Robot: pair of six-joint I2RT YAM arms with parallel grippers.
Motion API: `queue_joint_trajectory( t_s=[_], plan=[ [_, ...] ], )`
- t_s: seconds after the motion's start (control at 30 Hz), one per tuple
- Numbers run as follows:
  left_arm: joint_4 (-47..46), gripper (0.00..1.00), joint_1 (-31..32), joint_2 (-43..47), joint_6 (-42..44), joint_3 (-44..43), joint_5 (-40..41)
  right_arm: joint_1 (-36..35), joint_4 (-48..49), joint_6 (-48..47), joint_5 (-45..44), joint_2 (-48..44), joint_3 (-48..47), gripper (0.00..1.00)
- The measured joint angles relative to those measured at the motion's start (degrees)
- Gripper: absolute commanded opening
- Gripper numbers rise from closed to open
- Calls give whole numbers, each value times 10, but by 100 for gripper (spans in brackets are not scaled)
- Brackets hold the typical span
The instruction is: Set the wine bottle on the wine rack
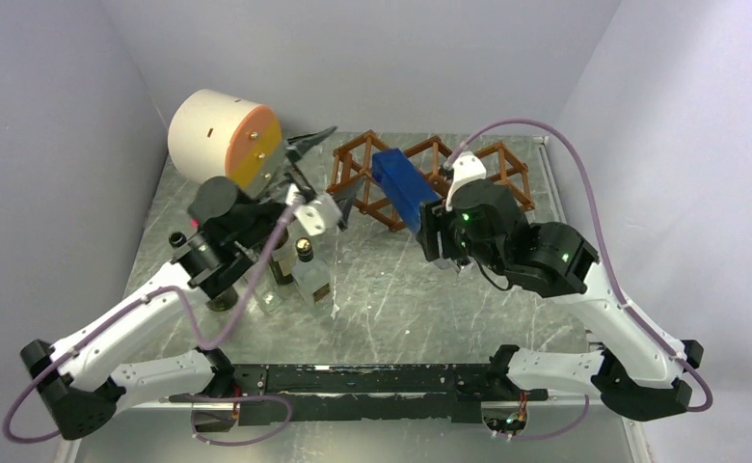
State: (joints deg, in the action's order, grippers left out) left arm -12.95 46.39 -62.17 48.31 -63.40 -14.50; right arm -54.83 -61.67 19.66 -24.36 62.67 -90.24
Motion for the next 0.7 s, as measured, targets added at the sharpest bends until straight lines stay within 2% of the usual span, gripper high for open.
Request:
queue_joint_trajectory(
  t_s=[0.2, 0.37, 0.53, 0.7],
  plan=[
    [-28, 91, 0, 63, -222, 9, 79, 0, -7, 2, 22, -30, 90, 0],
    [43, 91, 0, 70, -388, -18, 134, 0, -1, 8, 49, -60, 152, 0],
    [125, 93, 0, 74, -497, -39, 151, 0, 22, 19, 56, -78, 207, 0],
    [182, 95, 0, 89, -558, -42, 153, 0, 57, 29, 45, -78, 273, 0]
  ],
)
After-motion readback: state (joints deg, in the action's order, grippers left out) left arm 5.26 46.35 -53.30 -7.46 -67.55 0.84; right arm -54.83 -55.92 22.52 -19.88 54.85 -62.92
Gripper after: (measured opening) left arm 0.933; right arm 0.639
